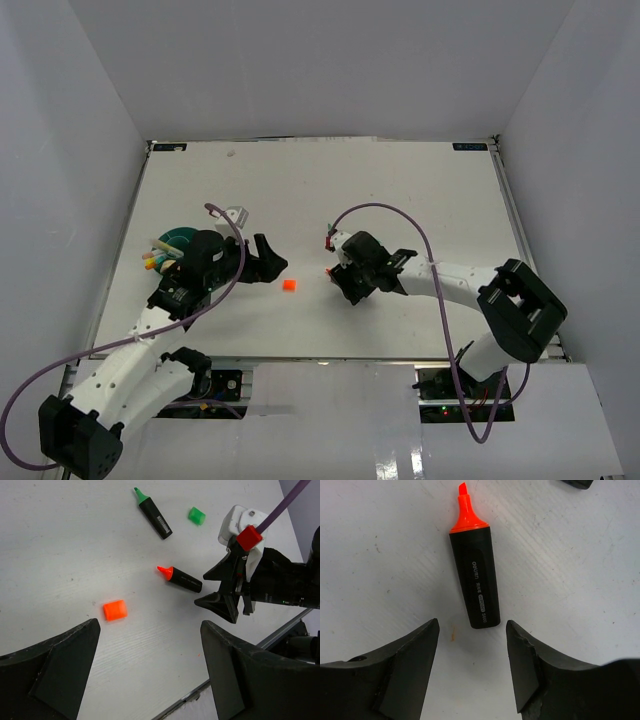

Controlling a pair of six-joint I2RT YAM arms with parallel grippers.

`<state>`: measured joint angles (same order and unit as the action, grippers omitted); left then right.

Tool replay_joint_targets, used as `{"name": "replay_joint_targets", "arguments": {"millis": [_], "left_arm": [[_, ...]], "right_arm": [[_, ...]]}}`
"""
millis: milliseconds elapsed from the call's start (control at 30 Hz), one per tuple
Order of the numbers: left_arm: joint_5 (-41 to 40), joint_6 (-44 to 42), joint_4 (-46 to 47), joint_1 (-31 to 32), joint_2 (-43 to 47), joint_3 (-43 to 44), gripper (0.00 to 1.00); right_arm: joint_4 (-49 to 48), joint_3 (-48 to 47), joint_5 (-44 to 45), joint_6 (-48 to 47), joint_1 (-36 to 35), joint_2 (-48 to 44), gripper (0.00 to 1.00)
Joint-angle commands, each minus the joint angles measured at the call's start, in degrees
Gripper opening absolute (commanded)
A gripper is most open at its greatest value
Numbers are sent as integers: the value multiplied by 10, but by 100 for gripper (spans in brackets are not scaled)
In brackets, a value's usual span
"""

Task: Sort the stationery into containers
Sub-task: Place the pen cap at the center of the board, then pick up the pen from the center of the board.

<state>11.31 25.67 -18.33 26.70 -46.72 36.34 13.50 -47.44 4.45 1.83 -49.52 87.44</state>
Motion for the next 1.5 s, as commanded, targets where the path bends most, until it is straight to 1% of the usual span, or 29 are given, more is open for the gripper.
{"name": "replay_joint_targets", "arguments": {"millis": [0, 100, 233, 367, 533, 600, 633, 733, 800, 900, 933, 1000, 1100, 1133, 1167, 1300, 1367, 1467], "left_arm": [[2, 27, -21, -2, 22, -9, 93], [5, 32, -19, -2, 25, -14, 93], [20, 41, -18, -2, 12, -14, 93], [34, 57, -11, -2, 7, -11, 90], [64, 77, -4, -2, -8, -3, 87], [68, 83, -2, -2, -10, 0, 86], [69, 85, -1, -2, -10, 0, 84], [76, 96, -1, -2, -11, 4, 82], [85, 108, 0, -2, -14, 3, 81], [104, 126, 15, -2, -18, 0, 79], [107, 139, 21, -2, -21, -1, 79], [114, 153, 36, -2, -23, 0, 74], [122, 172, 58, -2, -35, 13, 68], [124, 179, 65, -1, -39, 22, 67], [124, 183, 76, 0, -49, 28, 65], [110, 188, 107, 13, -76, 56, 63], [104, 192, 126, 21, -93, 70, 63], [87, 202, 156, 34, -104, 81, 61]], "right_arm": [[-8, -28, 26, -16, 6, 10, 62], [-8, -34, 21, -16, 11, 21, 61], [-7, -37, 3, -38, 14, 37, 57], [-9, -34, -19, -42, 15, 44, 49], [-12, -30, -37, -52, 14, 50, 43], [-14, -29, -38, -54, 15, 50, 38], [-15, -28, -38, -55, 15, 48, 29], [-19, -24, -38, -56, 14, 39, 26], [-22, -20, -38, -54, 15, 26, 18], [-27, -19, -57, -43, 14, -4, 12], [-30, -18, -59, -38, 13, -15, 8], [-45, -6, -56, -19, 9, -51, 8], [-114, 32, -47, 32, -1, -107, 8], [-155, 41, -47, 43, -6, -119, 8], [-171, 48, -30, 54, -9, -142, 8], [-237, 76, -14, 106, -19, -184, 8], [-267, 88, -7, 118, -23, -202, 8], [-277, 87, -5, 126, -24, -208, 8]]}}
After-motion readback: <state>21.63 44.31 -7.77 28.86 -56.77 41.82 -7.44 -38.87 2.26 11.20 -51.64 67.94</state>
